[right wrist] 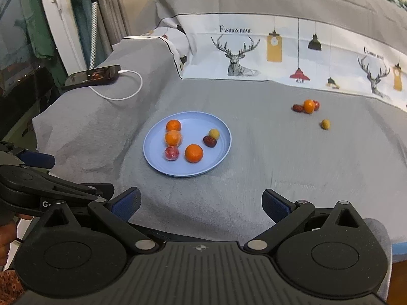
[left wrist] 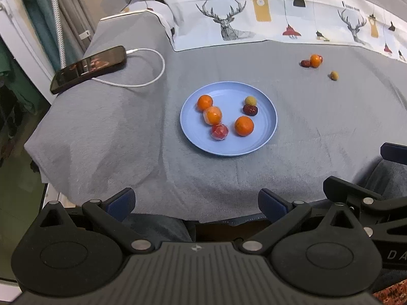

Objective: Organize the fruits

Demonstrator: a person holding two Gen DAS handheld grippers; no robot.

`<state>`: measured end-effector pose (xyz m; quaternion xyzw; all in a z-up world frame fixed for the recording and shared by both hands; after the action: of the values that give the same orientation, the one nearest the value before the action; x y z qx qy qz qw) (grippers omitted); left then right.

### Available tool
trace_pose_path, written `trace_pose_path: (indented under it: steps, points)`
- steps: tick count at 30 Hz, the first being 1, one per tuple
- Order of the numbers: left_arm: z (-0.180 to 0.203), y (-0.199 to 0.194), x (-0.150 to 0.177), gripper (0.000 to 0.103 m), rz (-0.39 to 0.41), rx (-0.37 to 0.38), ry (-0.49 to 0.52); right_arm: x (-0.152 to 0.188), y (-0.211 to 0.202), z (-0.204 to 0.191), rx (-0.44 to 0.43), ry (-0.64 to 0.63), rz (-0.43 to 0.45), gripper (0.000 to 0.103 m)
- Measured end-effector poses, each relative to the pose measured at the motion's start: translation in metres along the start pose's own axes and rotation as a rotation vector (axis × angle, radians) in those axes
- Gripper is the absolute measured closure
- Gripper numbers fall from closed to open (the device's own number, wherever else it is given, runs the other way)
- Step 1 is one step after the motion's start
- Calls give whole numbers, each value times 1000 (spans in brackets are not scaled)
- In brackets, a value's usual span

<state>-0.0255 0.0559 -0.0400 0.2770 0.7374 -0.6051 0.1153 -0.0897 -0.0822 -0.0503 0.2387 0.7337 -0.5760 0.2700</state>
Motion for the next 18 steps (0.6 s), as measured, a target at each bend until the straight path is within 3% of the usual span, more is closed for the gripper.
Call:
trace_pose_path:
  steps: [7, 18]
  points:
    - [29, 14, -41, 0, 1, 6, 57, -8, 13, 35, 34, 100, 15, 2]
    - [108, 56, -126, 0, 36, 29, 169, -30, 49, 152, 265, 277, 85, 2]
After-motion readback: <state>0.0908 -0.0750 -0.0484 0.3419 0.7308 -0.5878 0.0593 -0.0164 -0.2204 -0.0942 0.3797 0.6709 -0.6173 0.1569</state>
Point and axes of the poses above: each gripper's, at about its wrist camera, not at the fingertips, and y roughly the way its jaws point, z to its right, x to its underside, the point moved 2 cm from there along y, roughly the way its jaws point, and after that the axes turned 3 degrees about -x, right-handed, at the moved point
